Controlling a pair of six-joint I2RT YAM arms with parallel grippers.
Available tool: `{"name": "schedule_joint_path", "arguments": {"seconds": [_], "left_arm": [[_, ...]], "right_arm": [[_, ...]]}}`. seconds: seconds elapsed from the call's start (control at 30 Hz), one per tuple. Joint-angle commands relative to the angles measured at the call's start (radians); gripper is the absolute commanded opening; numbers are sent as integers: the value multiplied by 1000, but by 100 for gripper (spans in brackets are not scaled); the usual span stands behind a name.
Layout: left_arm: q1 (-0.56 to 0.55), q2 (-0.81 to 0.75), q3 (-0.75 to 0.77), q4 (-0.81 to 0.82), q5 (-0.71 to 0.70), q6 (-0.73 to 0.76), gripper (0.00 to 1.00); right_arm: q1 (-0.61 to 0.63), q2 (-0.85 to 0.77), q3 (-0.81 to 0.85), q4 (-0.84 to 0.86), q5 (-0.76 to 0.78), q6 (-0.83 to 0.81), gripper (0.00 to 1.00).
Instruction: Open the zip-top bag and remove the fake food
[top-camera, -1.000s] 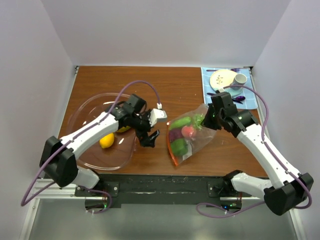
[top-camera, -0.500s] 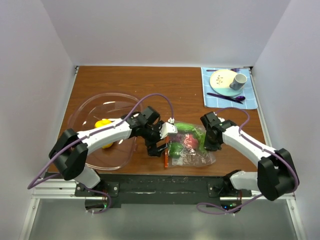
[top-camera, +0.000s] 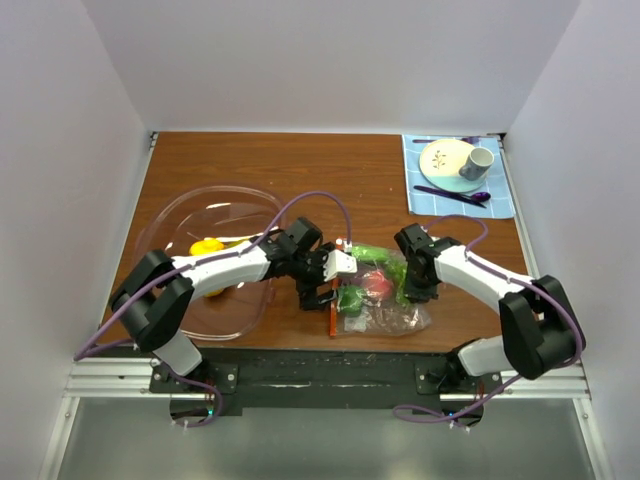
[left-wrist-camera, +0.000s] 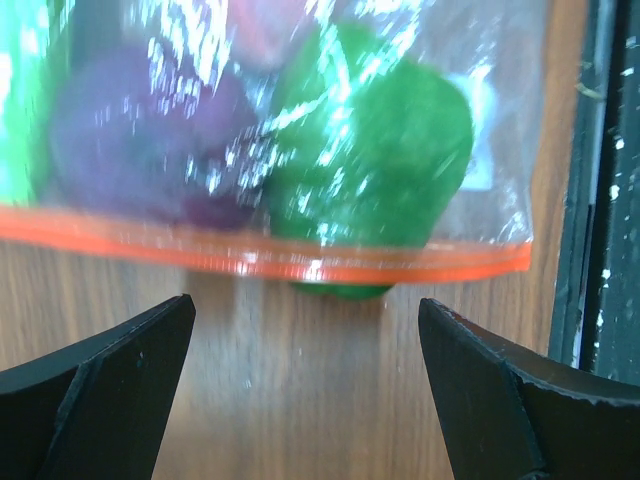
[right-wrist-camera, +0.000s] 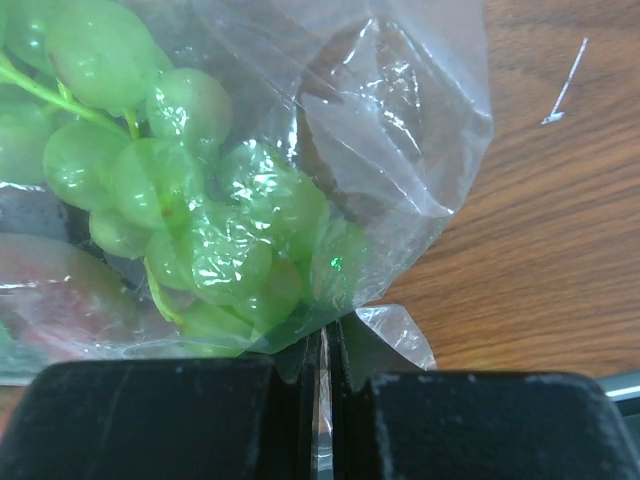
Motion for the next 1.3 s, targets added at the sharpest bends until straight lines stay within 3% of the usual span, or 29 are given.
{"name": "schedule_joint_path", "arguments": {"seconds": [0.0, 0.27, 0.73, 0.83, 0.87, 0.93, 0.97, 1.03, 1.07, 1.27], "left_arm": [[3, 24, 18, 91, 137, 140, 100], [3, 73, 18, 122, 270, 174, 100], [-26, 168, 49, 413, 275, -91, 100], [-38, 177, 57, 404, 286, -92, 79], [-40, 177, 61, 395, 284, -92, 65], [-41, 171, 63, 363, 261, -73, 47], [-41, 156, 64, 310, 251, -58, 27], [-41, 136, 69, 222, 209, -13, 4], [-41, 112, 72, 188, 195, 3, 0], [1, -72, 110, -81, 76, 83, 0]], "right_arm": [[6, 19, 26, 64, -27, -6, 0], [6, 53, 32, 96, -67, 0, 0], [15, 56, 6, 148, -149, 20, 0], [15, 51, 11, 139, -147, 17, 0], [15, 48, 14, 133, -143, 17, 0], [15, 41, 17, 121, -132, 15, 0], [15, 30, 17, 113, -124, 12, 0], [15, 22, 19, 104, -110, 12, 0], [15, 18, 19, 98, -107, 12, 0], [15, 7, 19, 65, -61, 15, 0]]}}
